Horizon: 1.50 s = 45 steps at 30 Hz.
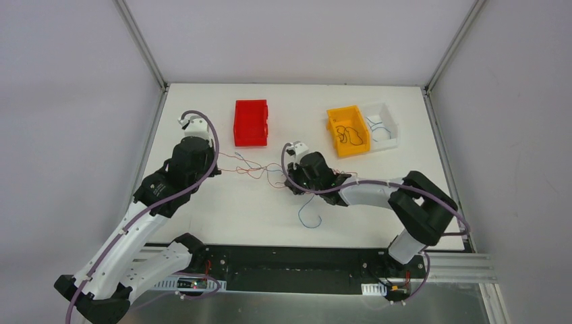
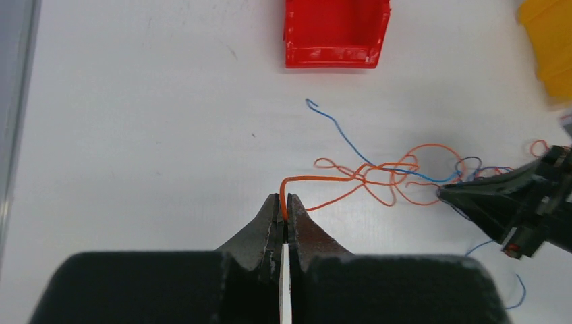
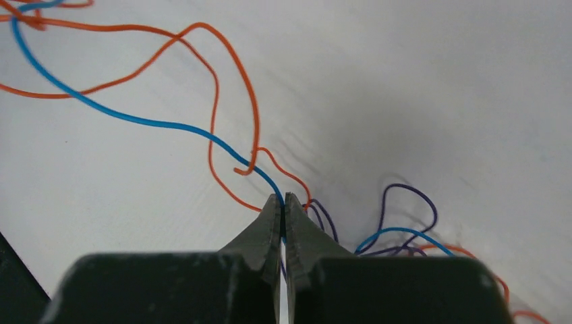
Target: Untangle the cables
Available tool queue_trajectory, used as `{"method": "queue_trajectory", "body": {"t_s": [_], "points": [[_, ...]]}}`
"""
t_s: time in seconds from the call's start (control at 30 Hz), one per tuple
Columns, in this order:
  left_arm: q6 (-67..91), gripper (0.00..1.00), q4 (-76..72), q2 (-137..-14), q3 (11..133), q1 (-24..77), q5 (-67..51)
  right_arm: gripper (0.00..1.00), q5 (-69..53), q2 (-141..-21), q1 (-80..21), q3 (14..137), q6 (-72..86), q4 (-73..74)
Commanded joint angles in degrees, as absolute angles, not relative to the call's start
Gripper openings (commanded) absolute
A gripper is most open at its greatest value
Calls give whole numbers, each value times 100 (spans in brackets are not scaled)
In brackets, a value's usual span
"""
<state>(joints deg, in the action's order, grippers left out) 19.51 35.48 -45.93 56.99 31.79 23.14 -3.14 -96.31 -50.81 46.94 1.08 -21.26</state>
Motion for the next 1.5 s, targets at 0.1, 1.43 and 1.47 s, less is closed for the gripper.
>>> {"method": "queue_trajectory", "body": {"t_s": [0.1, 1.43, 1.47], "points": [[1538, 0, 4498, -4714, 6311, 3131, 3710, 0, 1311, -7896, -5031, 3723, 1247, -1870], [1504, 0, 4596, -5411, 6837, 1885, 2503, 2, 1676, -5216, -3357, 1843, 2692, -1643], [1484, 0, 4462, -5414, 6768, 1881, 2022, 2, 1645, -5311, -3389, 1879, 2685, -1639]]}}
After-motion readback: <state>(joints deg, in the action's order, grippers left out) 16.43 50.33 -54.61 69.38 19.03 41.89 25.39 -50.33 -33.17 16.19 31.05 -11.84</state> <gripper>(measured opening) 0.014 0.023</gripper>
